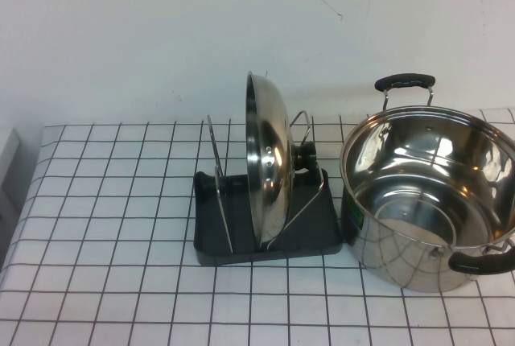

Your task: Put pot lid on rack

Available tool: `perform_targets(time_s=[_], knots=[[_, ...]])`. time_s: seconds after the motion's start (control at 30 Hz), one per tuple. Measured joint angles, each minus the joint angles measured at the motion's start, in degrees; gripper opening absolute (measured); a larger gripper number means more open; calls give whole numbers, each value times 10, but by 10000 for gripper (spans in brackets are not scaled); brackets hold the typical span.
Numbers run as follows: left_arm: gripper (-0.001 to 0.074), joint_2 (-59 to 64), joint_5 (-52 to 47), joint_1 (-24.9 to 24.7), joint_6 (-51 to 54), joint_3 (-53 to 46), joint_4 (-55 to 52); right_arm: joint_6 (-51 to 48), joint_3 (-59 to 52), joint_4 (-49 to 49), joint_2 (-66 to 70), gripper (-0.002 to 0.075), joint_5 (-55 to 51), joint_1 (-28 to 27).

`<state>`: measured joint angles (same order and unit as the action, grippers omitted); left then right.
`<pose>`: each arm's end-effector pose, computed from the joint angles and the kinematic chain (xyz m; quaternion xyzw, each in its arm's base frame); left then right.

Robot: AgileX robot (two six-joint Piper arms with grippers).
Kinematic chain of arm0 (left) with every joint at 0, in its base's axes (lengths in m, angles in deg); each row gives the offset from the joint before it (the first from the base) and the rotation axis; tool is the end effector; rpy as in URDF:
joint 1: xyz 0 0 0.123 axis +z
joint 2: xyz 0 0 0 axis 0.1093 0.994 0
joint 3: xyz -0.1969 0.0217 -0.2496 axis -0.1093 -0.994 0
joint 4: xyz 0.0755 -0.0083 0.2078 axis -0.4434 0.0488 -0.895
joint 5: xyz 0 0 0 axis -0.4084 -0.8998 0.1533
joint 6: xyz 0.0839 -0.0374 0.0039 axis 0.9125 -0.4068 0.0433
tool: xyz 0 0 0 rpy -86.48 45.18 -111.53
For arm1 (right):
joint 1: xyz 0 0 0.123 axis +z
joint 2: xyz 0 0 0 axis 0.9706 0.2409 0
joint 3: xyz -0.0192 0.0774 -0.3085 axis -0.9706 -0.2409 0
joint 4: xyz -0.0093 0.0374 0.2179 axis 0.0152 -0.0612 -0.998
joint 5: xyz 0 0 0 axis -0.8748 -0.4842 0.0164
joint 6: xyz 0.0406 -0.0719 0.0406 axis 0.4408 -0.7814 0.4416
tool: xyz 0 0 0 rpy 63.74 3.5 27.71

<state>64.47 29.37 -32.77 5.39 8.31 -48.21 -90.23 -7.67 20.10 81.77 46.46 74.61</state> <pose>0.0043 0.0270 0.2128 0.1624 0.8115 -0.1136 0.5498 -0.0112 -0.0026 0.1722 -0.0351 0.8009 -0.0607 0.5948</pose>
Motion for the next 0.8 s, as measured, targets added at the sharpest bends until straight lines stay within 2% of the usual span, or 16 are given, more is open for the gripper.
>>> perform_targets(time_s=[0.27, 0.5, 0.8], knots=[[-2, 0, 0, 0, 0, 0, 0, -50, 1, 1, 0, -2, 0, -1], [-2, 0, 0, 0, -1, 0, 0, -63, 1, -2, 0, -2, -1, -53], [-2, 0, 0, 0, -1, 0, 0, -57, 1, -14, 0, -2, -1, -37]])
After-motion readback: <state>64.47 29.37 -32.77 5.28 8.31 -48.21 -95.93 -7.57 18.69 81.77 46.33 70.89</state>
